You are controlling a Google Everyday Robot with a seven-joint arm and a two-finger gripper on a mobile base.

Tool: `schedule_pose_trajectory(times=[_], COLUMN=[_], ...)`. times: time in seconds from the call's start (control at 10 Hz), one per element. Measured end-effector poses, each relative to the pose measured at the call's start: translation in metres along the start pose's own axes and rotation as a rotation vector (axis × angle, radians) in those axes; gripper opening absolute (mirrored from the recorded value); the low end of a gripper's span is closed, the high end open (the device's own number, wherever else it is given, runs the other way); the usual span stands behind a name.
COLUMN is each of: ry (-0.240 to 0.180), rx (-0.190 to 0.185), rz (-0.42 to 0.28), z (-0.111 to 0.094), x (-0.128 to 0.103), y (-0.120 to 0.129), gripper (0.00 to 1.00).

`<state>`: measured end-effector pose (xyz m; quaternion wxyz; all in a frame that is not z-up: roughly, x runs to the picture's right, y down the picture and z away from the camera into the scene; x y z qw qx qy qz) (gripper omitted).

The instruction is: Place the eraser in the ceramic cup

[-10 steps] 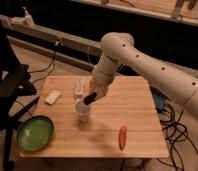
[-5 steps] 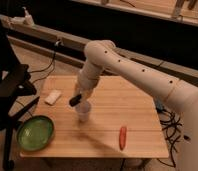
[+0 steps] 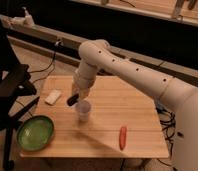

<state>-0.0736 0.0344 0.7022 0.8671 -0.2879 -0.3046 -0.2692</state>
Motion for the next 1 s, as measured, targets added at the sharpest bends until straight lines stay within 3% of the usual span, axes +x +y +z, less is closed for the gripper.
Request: schedule_pose_trajectory(times=[0.2, 0.4, 0.5, 0.7, 0.9, 1.0], ry=[-0.011, -0.016, -0.014, -0.013, -0.013, -0.016], rx=[0.000, 0.002, 0.003, 0.004, 0.010, 0.011], rz=[-0.002, -0.012, -0.011, -0.001, -0.009, -0.014], z=[-0.002, -0.001, -0.006, -0.016, -0.005, -0.001], x=[0.005, 0.000, -0.003, 0.000, 0.007, 0.011], y=[0.004, -0.003, -0.009, -0.009, -0.012, -0.017], gripper=[0.68, 0.79, 0.77, 0.59, 0.37, 0.31])
